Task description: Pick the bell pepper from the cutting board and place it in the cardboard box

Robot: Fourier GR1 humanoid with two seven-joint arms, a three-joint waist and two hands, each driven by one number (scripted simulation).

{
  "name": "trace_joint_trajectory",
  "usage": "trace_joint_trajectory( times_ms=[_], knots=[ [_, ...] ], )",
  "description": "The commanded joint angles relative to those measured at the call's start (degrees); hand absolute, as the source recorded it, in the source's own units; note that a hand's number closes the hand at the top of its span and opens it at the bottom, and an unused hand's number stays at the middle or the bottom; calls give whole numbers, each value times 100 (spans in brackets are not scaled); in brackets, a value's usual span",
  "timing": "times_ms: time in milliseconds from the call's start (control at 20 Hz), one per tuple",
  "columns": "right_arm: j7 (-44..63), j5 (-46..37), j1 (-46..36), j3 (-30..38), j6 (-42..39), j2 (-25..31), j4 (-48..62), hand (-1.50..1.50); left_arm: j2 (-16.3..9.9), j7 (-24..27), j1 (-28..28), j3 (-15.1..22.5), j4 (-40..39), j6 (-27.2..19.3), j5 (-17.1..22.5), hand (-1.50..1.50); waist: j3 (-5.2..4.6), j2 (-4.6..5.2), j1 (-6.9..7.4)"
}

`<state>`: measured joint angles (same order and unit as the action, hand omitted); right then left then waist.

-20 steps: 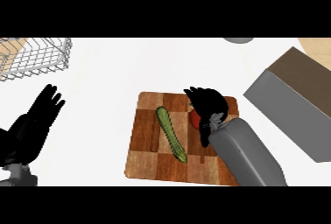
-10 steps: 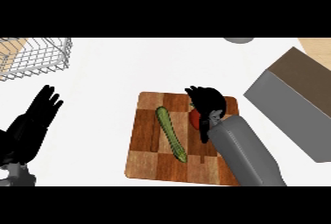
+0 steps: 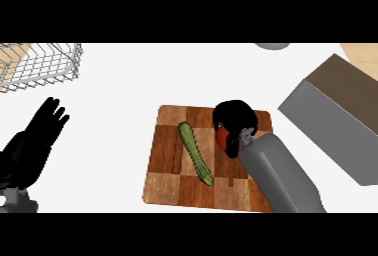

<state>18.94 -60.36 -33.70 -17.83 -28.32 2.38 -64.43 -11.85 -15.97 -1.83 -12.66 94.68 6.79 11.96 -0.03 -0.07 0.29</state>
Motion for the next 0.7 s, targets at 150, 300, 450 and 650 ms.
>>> trace_joint_trajectory(
  times_ms=[150,300,450,650],
  knots=[
    [-223,-296,201,72,422,-176,129,150,22,190,113,-105,-84,162,33,0,3,7,-7],
    [236,-215,1136,-94,186,-211,-999,150,143,110,-180,66,-300,-159,-287,0,2,-3,-74],
    [282,-138,1800,-78,151,26,-1853,150,-199,-39,-499,-238,-538,70,8,0,1,-7,-116],
    [480,-472,1954,-72,271,294,-2466,150,90,-231,-39,44,134,-17,-58,0,3,-7,-51]
  ],
)
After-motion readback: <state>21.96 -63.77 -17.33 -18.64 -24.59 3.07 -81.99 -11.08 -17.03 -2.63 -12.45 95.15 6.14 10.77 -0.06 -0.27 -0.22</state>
